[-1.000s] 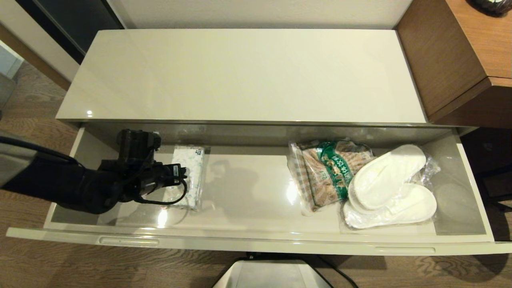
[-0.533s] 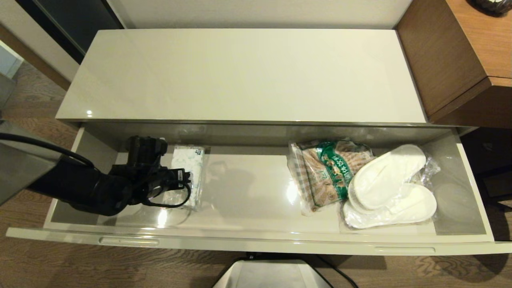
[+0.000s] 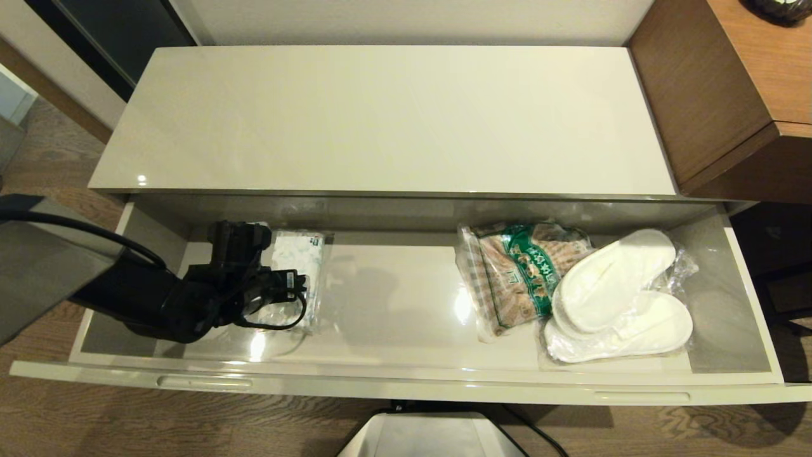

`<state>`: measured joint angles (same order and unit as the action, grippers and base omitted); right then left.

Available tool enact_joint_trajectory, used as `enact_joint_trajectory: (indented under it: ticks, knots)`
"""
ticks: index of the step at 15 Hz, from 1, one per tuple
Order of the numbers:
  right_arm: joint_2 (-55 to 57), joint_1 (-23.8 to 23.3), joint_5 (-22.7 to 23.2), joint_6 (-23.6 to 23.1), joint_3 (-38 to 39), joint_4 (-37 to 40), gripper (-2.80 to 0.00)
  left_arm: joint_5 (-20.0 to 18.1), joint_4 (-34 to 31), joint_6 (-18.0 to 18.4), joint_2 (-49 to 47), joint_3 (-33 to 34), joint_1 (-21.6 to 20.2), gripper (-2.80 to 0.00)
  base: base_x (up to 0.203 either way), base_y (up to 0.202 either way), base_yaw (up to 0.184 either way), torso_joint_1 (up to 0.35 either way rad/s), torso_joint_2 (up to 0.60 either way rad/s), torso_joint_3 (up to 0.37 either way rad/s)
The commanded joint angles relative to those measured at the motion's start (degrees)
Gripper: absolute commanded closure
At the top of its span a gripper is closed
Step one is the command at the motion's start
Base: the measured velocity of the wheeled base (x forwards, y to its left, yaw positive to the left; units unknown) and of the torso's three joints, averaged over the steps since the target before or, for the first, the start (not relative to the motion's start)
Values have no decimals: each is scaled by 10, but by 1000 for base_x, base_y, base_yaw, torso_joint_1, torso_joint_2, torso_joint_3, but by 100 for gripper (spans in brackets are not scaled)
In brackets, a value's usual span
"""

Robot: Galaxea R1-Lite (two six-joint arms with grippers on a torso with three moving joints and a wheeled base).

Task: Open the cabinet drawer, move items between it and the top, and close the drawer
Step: Take out the tissue from the drawer

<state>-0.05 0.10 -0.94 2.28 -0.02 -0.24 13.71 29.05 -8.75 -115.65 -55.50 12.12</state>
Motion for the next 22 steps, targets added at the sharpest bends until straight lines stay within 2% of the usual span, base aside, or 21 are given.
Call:
enact_joint_trajectory:
  ticks: [1,6,9,22]
  knots:
    - [-8,0,0,0,2,0,0,1,2,-2,-19,1,-2,-280,0,0,0,0,0,0]
    - [-8,0,0,0,2,0,0,3,5,-7,-37,0,-3,-280,0,0,0,0,0,0]
    - [-8,0,0,0,2,0,0,1,43,1,-59,3,-10,-280,0,0,0,0,0,0]
    - [-8,1,0,0,2,0,0,0,44,0,-81,-10,-12,-280,0,0,0,0,0,0]
